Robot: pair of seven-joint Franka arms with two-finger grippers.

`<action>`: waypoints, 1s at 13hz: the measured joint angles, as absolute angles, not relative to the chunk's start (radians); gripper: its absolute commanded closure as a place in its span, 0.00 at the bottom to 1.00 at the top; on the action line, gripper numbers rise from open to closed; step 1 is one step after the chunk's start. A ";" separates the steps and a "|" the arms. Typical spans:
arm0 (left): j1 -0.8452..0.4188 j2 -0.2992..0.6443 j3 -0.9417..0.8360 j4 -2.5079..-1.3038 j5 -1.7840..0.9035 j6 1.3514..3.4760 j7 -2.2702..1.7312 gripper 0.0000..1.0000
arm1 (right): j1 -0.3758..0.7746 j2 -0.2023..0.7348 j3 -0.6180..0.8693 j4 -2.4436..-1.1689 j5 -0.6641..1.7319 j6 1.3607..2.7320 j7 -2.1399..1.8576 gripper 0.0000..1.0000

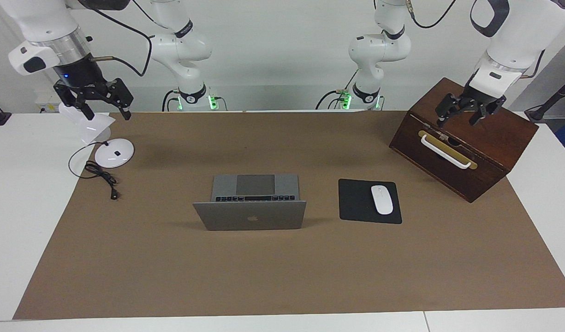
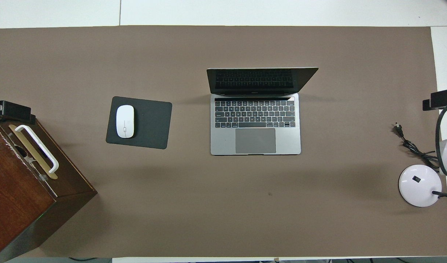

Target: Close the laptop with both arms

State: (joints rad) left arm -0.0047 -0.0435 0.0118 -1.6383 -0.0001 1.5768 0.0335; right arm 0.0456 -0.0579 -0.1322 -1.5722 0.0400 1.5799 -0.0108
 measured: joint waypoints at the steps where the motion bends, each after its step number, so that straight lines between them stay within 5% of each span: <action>1: -0.005 -0.044 0.011 -1.638 0.000 1.577 0.034 0.00 | 0.046 -0.058 -0.132 -1.572 0.039 1.580 -0.011 0.00; 6: -0.005 -0.044 0.011 -1.638 0.000 1.581 0.033 0.00 | 0.045 -0.058 -0.133 -1.572 0.031 1.580 -0.011 0.01; 7: -0.005 -0.043 0.012 -1.638 0.000 1.582 0.033 0.00 | 0.045 -0.058 -0.133 -1.572 0.024 1.581 -0.012 0.18; 9: -0.005 -0.044 0.013 -1.638 0.000 1.584 0.033 0.00 | 0.045 -0.056 -0.133 -1.574 0.009 1.602 -0.022 0.86; 10: -0.005 -0.044 0.014 -1.638 0.000 1.584 0.033 0.00 | 0.044 -0.052 -0.133 -1.576 0.004 1.619 -0.028 1.00; 13: -0.004 -0.044 0.015 -1.638 0.000 1.584 0.033 0.00 | 0.043 -0.008 -0.134 -1.567 -0.044 1.682 -0.060 1.00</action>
State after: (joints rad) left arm -0.0045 -0.0435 0.0153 -1.6384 -0.0001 1.5839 0.0335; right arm 0.0430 -0.0077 -0.1336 -1.5671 -0.0440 1.6820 -0.0599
